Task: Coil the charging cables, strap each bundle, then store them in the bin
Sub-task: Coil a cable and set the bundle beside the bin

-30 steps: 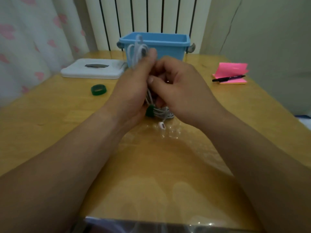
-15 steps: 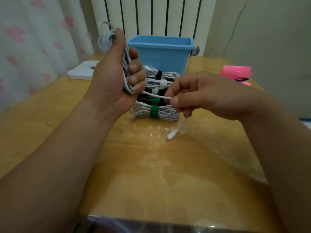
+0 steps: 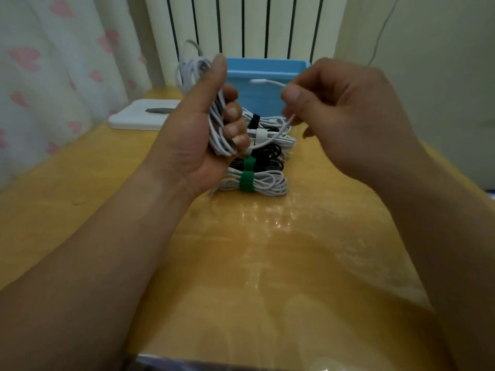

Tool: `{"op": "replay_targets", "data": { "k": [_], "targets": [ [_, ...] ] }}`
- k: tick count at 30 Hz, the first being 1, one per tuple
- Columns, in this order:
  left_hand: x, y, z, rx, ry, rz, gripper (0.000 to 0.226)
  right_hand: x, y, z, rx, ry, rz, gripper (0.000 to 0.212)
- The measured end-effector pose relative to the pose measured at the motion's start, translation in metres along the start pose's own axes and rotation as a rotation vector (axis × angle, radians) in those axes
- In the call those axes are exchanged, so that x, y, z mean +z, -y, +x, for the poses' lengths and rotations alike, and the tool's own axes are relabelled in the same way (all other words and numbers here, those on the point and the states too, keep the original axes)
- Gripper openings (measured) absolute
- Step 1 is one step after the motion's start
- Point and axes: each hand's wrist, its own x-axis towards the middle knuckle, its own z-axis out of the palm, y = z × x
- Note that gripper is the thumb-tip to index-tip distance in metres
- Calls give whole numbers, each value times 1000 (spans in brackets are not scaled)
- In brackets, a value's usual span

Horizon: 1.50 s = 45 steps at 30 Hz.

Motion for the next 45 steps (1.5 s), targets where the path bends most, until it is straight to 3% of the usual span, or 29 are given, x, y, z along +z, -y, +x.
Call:
{"op": "replay_targets", "data": {
  "k": [4, 7, 10, 13, 17, 21, 24, 26, 29, 33, 39, 42, 45],
  "targets": [
    [10, 11, -3, 15, 5, 94, 37, 22, 8, -10, -39, -84, 113, 21],
    [16, 13, -6, 36, 56, 53, 43, 39, 18, -21, -110, -68, 144, 10],
    [13, 11, -7, 21, 82, 18, 22, 50, 19, -27, -189, -3, 95, 6],
    [3, 10, -2, 48, 41, 49, 15, 50, 11, -23, -207, 53, 15, 14],
    [1, 11, 0, 91, -1, 54, 17, 50, 8, -22, -162, 61, 53, 19],
    [3, 14, 0, 160, -17, 146, 32, 46, 11, -21, -93, -63, 185, 16],
    [3, 15, 1, 153, -109, 169, 22, 40, 13, -17, -22, -91, 278, 18],
    [3, 15, 0, 200, -213, 298, 17, 38, 13, -16, 14, -95, 272, 17],
    [1, 13, -2, 346, -332, 698, 15, 35, 13, -14, -16, -111, 194, 12],
    [9, 13, -14, 342, -48, 863, 14, 29, 16, -13, 0, -100, 365, 8],
    [19, 21, -18, 130, 131, 594, 39, 16, 9, -2, 164, -107, 619, 28],
    [18, 19, -15, 84, 274, 480, 47, 16, 2, 1, 165, 1, 684, 25],
    [17, 21, -14, 61, 312, 519, 50, 18, 0, 0, 180, 57, 729, 22]
  ]
}}
